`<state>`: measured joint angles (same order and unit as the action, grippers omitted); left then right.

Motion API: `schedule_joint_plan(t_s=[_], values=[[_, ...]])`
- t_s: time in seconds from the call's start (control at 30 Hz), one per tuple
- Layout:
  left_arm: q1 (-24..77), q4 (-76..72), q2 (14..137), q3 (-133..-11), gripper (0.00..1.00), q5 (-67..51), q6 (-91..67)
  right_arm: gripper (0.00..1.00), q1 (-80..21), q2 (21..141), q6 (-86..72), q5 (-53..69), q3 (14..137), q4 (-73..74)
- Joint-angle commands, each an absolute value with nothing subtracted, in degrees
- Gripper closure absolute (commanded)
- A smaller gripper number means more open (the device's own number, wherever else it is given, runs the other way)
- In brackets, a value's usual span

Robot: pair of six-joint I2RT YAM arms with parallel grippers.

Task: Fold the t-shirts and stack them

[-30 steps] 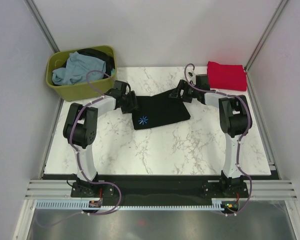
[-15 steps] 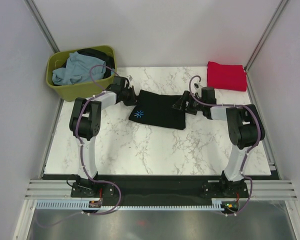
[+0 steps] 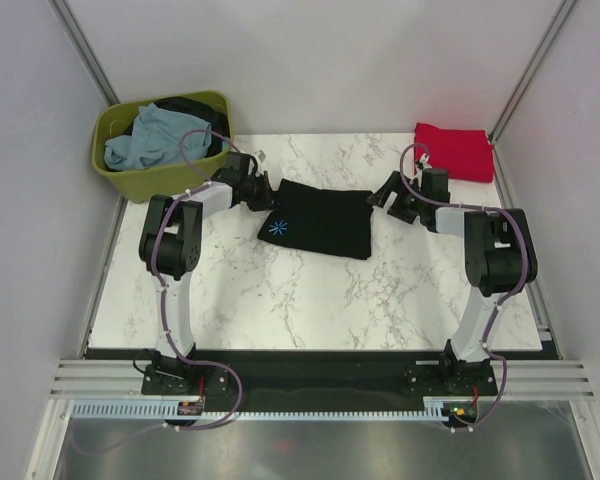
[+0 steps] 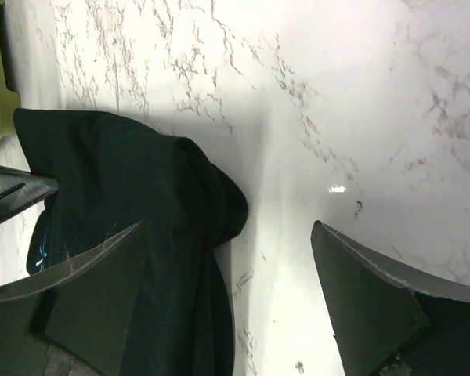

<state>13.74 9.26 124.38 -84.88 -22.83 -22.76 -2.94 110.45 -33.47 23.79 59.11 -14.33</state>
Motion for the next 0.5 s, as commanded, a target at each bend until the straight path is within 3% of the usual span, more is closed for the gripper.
schedule_joint_plan(t_s=[0.0,0.1,0.27,0.4,0.43,0.47], values=[[14.0,10.9,127.4,-84.7,0.98,-21.4,-19.2,0.05,-4.9,114.7,-33.2,20.7,59.1,-6.1],[14.0,11.1,127.4,-84.7,0.98,-21.4,-19.2,0.07,-7.9,116.9,-33.4,20.5,60.8,-4.1],[14.0,11.1,127.4,-84.7,0.98,-21.3,-19.2,0.19,-11.8,119.7,-35.2,20.5,60.8,-6.1],[14.0,11.2,127.4,-84.9,0.98,-21.4,-19.3,0.51,-11.9,121.1,-36.2,20.0,60.5,-9.0],[14.0,11.2,127.4,-84.9,0.98,-21.3,-19.3,0.73,-11.7,121.1,-36.1,20.0,60.6,-9.2],[14.0,11.2,127.5,-85.0,0.98,-21.2,-19.4,0.83,-11.5,121.1,-36.0,20.2,60.6,-9.5]])
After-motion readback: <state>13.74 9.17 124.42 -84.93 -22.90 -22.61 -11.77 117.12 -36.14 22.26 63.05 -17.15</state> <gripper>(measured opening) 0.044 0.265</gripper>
